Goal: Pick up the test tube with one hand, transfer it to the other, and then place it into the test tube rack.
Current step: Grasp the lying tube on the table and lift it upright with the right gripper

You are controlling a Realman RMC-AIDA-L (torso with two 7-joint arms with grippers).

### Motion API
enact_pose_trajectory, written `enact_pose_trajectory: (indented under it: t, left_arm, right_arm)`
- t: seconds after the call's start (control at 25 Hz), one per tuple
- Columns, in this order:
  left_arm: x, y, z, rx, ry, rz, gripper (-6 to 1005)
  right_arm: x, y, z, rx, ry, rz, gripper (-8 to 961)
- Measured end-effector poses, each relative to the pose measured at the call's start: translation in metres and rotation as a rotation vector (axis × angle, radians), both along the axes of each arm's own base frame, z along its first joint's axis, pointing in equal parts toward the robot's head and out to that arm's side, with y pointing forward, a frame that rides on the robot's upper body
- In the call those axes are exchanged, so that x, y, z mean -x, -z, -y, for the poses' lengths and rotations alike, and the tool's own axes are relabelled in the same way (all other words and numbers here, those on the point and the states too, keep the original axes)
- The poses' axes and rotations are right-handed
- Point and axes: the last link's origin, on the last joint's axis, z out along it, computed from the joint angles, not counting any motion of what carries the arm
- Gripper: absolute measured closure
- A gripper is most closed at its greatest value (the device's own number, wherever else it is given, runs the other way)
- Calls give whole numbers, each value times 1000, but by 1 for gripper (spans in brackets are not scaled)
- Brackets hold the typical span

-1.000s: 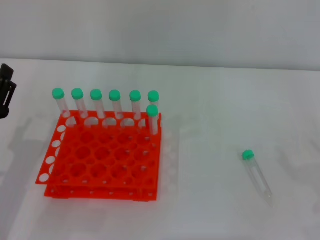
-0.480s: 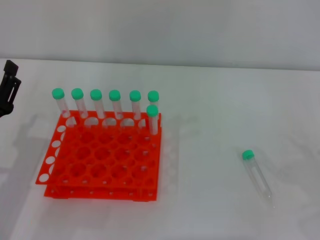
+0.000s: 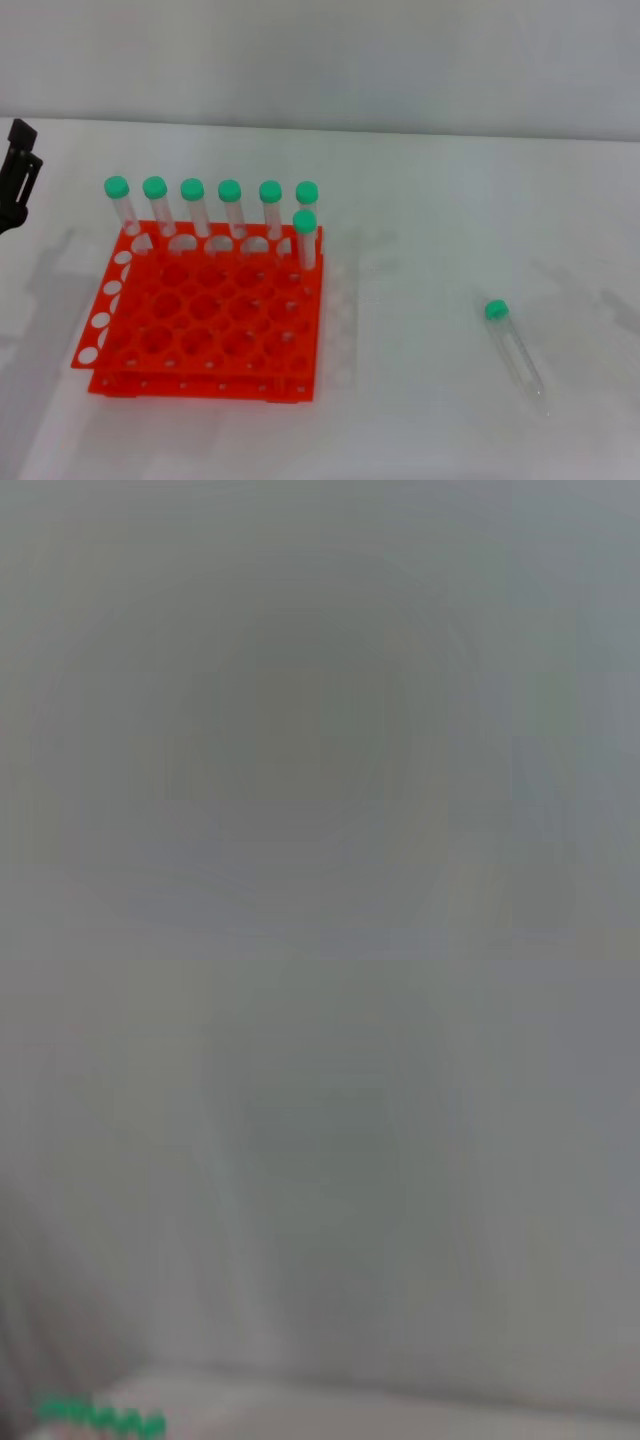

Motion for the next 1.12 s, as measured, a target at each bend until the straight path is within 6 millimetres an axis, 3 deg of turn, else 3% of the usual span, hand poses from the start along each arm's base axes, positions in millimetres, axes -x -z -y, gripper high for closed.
enact_pose_trajectory:
  t: [0.2, 0.6, 1.12]
  left_arm:
    - [1, 0, 1, 8, -3, 18, 269]
    - [5, 1, 2, 16, -23, 21, 270]
    - [8, -1, 1, 15, -34, 36, 270]
  right_arm:
    - [28, -10, -16, 181, 108, 192, 81]
    - [92, 3, -30, 333, 308, 495, 82]
    - [147, 74, -32, 519, 374, 706, 83]
